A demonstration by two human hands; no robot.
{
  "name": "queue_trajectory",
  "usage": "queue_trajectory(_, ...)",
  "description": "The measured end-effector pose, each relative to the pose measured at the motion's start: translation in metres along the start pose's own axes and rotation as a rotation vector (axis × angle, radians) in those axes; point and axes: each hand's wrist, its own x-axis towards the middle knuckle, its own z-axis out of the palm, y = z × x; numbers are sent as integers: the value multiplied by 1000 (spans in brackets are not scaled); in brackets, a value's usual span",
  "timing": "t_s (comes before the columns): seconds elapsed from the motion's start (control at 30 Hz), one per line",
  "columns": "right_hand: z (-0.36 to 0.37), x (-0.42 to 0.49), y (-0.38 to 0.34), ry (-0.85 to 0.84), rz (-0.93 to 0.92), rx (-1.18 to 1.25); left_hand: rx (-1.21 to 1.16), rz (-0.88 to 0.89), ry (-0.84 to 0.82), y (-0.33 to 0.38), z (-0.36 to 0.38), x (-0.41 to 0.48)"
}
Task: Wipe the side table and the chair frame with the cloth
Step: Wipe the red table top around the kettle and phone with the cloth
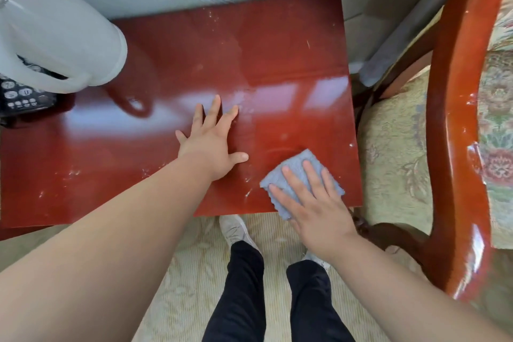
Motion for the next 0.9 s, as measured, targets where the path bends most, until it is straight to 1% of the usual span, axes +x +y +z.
queue_trajectory(0.07,1,-2,5,-16,-4,9,-5,-5,-6,0,-1,0)
queue_trajectory(0.13,-4,15,15,-10,43,12,-8,-2,4,-1,-1,1)
queue_trajectory(0.27,-28,80,60,12,281,29,-2,-9,4,-2,0,2)
queue_trajectory(0.37,-40,105,78,3,365,7,11,-7,7,-1,0,2)
queue_trajectory(0.47,-34,84,62,46,423,33,-2,-2,5,-1,0,1)
queue_trajectory(0.57,-11,23,26,21,489,68,-10,7,9,-2,3,1)
queue_trajectory(0.63,3,-17,6,3,469,73,-1,10,19,-2,4,2)
queue_trajectory(0.7,9,-35,1,-48,437,70,12,5,18,-4,4,2)
queue_trajectory(0.77,0,-20,9,-64,437,48,20,7,14,-4,3,2)
queue_trajectory(0.9,-31,63,49,-43,552,45,12,3,6,-4,3,2)
